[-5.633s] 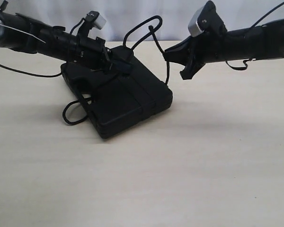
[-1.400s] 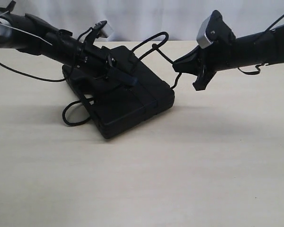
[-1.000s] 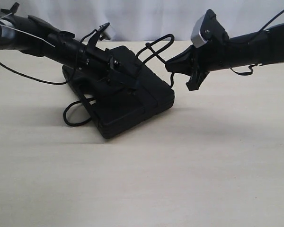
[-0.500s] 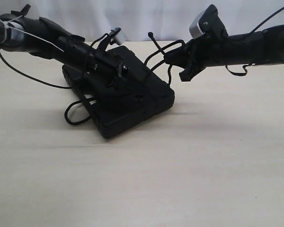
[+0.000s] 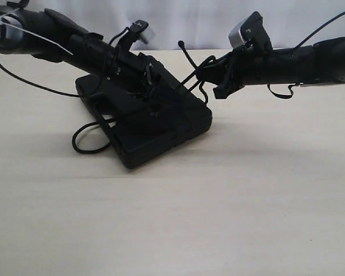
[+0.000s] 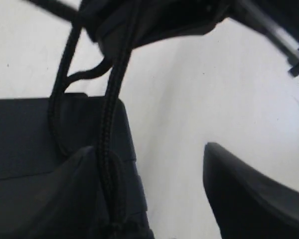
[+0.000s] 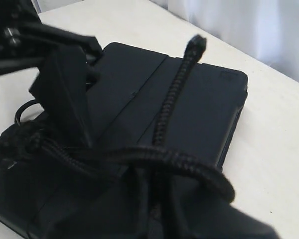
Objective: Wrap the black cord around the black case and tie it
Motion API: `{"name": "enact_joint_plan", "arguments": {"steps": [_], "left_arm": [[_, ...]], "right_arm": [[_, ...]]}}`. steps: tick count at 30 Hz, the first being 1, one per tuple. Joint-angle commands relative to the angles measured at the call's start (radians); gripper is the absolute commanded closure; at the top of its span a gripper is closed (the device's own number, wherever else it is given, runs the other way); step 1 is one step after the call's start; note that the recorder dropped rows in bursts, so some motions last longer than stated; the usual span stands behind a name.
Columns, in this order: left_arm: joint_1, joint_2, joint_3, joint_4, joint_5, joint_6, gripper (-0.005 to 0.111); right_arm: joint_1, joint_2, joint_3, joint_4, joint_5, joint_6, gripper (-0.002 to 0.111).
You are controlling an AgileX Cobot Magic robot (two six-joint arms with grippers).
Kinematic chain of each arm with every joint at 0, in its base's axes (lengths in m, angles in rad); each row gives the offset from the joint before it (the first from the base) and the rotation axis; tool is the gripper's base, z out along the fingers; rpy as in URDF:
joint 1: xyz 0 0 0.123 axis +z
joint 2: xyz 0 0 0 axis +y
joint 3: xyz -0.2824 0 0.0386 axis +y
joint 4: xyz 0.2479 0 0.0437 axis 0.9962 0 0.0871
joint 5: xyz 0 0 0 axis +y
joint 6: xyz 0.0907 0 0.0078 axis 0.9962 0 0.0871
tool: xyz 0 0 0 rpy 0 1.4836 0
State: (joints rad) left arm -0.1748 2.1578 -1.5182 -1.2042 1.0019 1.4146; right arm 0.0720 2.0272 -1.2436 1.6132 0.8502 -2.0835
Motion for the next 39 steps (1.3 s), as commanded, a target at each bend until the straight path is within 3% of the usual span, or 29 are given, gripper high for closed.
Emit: {"name": "enact_joint_plan", "arguments": {"steps": [1, 4, 10, 18, 23, 36, 39], "left_arm": [[0.005, -0.072, -0.011, -0.01, 0.039, -0.006, 0.048], [0.005, -0.105, -0.011, -0.012, -0.048, -0.012, 0.049], [0.005, -0.107, -0.016, -0.11, -0.314, -0.227, 0.049], [0.005, -0.002, -0.151, -0.105, -0.281, -0.407, 0.07], [0.005, 0.068, -0.221, -0.131, -0.163, -0.446, 0.07], [-0.036, 0.086, -0.221, -0.177, -0.247, -0.397, 0.071], [-0.05, 0.086, -0.221, -0.175, -0.25, -0.391, 0.083]], "right_arm": [[0.0, 0.0, 0.0, 0.008, 0.012, -0.033, 0.104], [0.0, 0.0, 0.0, 0.004, 0.012, -0.022, 0.104], [0.0, 0.0, 0.0, -0.007, 0.012, -0.012, 0.104], [0.0, 0.0, 0.0, -0.007, 0.018, 0.002, 0.104], [0.0, 0.0, 0.0, -0.007, 0.018, 0.002, 0.104], [0.0, 0.0, 0.0, -0.007, 0.018, 0.005, 0.104], [0.0, 0.0, 0.0, -0.007, 0.018, 0.011, 0.104]]}}
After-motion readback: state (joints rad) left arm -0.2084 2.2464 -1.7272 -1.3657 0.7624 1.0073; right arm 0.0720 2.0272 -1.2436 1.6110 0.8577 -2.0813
